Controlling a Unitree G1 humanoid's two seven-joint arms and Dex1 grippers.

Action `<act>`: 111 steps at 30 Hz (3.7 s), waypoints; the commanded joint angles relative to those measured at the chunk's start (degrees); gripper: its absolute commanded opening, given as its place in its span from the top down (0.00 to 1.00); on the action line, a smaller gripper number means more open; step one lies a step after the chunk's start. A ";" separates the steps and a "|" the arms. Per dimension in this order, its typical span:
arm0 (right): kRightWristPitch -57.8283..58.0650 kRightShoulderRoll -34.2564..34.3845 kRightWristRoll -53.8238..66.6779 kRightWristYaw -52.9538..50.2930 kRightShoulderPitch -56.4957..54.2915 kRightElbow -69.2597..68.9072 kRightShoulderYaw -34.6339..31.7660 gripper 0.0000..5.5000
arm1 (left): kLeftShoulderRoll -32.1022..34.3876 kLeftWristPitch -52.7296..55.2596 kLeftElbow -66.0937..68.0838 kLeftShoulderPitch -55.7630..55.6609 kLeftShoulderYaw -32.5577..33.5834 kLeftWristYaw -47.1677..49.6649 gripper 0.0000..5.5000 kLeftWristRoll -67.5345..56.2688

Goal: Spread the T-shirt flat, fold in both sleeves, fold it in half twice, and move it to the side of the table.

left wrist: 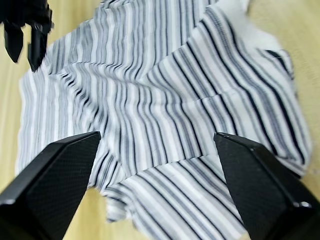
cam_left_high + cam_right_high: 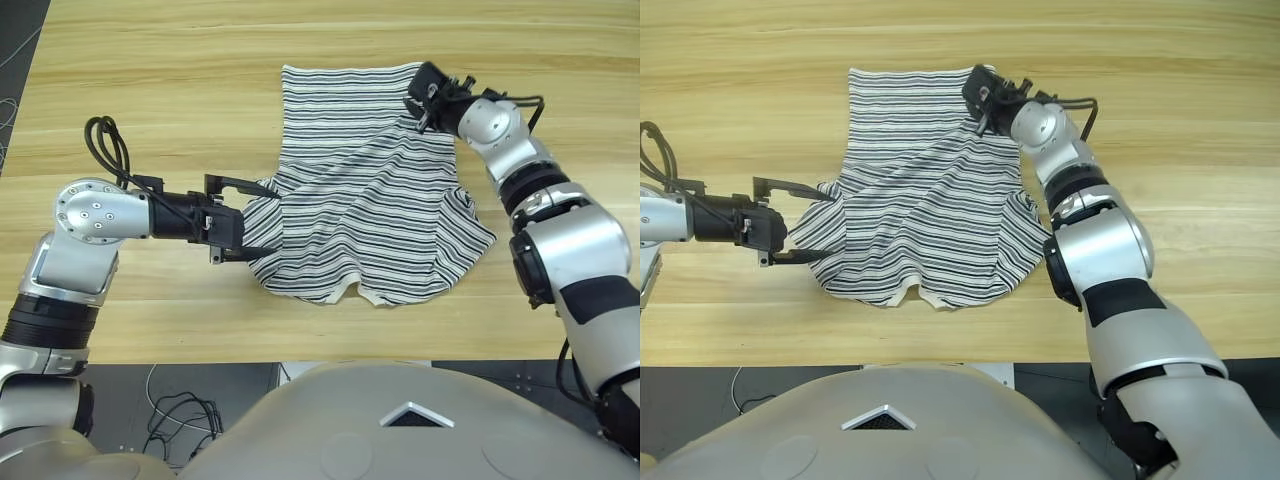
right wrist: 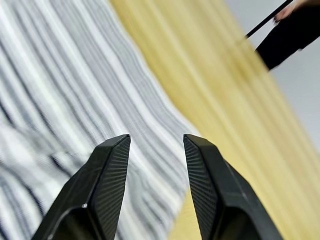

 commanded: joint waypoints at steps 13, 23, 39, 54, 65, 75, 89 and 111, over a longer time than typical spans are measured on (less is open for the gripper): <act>-7.50 -10.99 2.02 6.28 2.06 -10.44 -5.71 0.65 | -8.48 20.94 24.17 0.62 8.44 0.66 0.23 -10.12; -5.22 -11.70 4.03 9.98 3.24 -18.95 -7.71 0.64 | -8.18 27.57 24.02 5.22 6.82 -4.32 0.27 -9.64; -3.70 -10.37 3.56 11.34 5.70 -23.17 -6.94 0.64 | -7.21 27.20 22.85 7.09 6.02 -3.44 0.70 -7.11; -3.53 -9.93 3.09 11.50 5.63 -23.66 -6.23 0.64 | -6.72 25.71 22.68 5.61 6.28 -5.49 0.98 -8.72; -3.34 -8.85 3.04 11.64 5.79 -24.69 -5.70 0.64 | -2.32 37.12 10.78 4.99 14.15 -12.29 0.98 -19.84; -3.18 -8.30 2.83 11.95 6.66 -25.64 -5.41 0.64 | -4.17 38.72 7.98 3.75 13.69 -12.53 0.98 -20.85; -3.68 -7.33 2.69 11.59 7.92 -24.80 -4.76 0.64 | -14.75 38.90 10.67 -9.59 0.14 -10.59 0.98 -13.73; -3.88 -5.85 2.95 11.80 8.32 -25.90 -4.16 0.64 | -22.79 35.18 18.74 -12.01 -9.61 -11.21 0.79 -5.41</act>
